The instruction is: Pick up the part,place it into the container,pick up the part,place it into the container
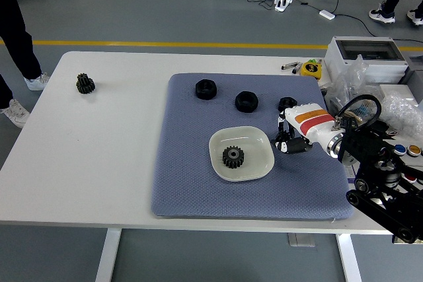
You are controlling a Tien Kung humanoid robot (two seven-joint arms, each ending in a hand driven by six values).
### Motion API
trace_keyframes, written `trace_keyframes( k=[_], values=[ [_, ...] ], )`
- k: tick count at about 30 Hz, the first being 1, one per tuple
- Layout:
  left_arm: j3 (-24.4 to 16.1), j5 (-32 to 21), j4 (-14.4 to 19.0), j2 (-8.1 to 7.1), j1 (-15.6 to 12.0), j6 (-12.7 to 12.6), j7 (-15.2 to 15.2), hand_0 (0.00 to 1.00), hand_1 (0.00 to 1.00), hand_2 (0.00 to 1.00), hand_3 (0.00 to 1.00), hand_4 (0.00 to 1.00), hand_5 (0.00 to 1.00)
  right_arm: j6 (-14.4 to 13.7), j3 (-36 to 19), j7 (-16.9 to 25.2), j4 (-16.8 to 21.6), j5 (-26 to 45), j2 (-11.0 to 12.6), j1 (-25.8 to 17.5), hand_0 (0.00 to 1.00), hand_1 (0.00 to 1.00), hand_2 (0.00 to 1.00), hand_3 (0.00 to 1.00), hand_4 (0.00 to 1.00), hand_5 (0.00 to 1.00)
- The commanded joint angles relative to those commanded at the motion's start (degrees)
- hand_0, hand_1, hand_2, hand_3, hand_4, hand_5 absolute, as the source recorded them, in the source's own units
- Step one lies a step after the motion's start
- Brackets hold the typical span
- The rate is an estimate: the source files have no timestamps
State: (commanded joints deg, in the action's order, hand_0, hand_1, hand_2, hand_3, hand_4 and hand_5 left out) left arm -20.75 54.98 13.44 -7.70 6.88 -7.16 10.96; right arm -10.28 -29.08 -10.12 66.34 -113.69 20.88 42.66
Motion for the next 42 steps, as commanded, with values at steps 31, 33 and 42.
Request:
trace_keyframes(
  k=[31, 33, 42],
  values=[
    [-0.71, 0.96, -0.11, -0.22, -0.10, 0.14, 0.47, 0.669, 0.638, 0.643, 0.596, 0.645, 0.594, 4.21, 14.10, -0.79, 1.15, -1.26, -8.49, 10.62, 0.014, 0.181, 0.296, 0.409, 0.707, 0.351],
    [-0.69, 1.03, -0.10, -0.26, -0.05, 0.15, 0.50, 0.669, 0.638, 0.643, 0.596, 0.645, 0.594, 4.17, 14.60, -0.69, -0.11, -0.62, -9.33, 11.15, 0.014, 0.181, 0.296, 0.409, 0.707, 0.351],
    [-0.47, 0.68, -0.10, -0.34, 0.03, -0.01, 0.48, 0.669, 0.639, 0.645, 0.596, 0.645, 0.593, 4.96, 15.86, -0.71, -5.37, 1.46, -11.32, 12.22, 0.015, 0.186, 0.303, 0.430, 0.735, 0.338]
  ],
)
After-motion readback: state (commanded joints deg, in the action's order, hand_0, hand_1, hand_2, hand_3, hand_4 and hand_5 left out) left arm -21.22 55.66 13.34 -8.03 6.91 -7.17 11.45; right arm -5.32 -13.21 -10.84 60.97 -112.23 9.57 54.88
